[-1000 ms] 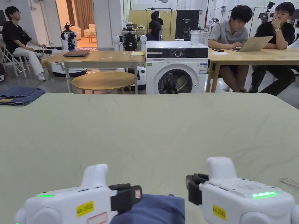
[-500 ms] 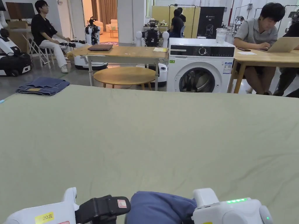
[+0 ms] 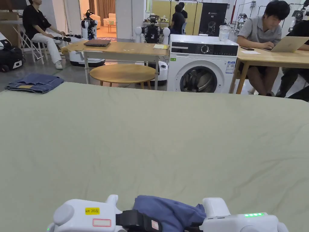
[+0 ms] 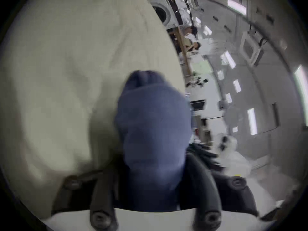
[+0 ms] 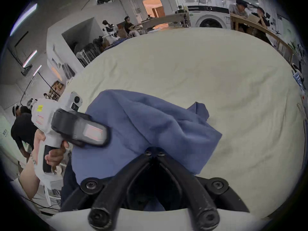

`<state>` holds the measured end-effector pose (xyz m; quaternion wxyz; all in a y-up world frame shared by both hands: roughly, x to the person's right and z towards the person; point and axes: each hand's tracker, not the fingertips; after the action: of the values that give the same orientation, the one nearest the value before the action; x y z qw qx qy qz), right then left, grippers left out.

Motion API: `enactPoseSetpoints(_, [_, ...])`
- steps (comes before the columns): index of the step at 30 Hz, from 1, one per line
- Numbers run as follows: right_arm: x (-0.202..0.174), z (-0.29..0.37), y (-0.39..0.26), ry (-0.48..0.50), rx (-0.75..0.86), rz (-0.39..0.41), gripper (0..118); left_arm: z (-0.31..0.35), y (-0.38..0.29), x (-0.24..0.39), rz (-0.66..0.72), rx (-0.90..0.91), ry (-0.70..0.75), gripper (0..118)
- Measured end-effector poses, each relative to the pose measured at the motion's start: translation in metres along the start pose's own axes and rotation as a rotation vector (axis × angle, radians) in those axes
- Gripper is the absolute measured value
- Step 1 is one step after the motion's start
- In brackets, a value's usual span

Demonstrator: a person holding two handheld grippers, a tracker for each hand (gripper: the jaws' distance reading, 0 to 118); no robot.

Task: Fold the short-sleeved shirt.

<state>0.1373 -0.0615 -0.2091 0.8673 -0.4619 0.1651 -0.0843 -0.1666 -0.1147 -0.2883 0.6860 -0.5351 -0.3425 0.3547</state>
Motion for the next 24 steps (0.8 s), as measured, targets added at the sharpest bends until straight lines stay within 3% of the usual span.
enactPoseSetpoints(7, [0.011, 0.021, 0.006, 0.120, 0.080, -0.132, 0, 0.028, 0.006, 0.006, -0.033, 0.022, -0.020, 27])
enactPoseSetpoints(11, [-0.005, 0.032, 0.026, 0.076, 0.150, -0.058, 0, 0.066, 0.022, 0.000, -0.036, 0.049, -0.005, 26])
enactPoseSetpoints(14, [-0.027, 0.027, 0.043, 0.106, 0.174, -0.019, 0, 0.107, 0.035, -0.014, -0.029, 0.109, 0.039, 26])
enactPoseSetpoints(24, [-0.144, -0.051, 0.095, 0.158, 0.124, 0.228, 0, 0.274, 0.065, -0.122, 0.149, 0.376, 0.098, 26])
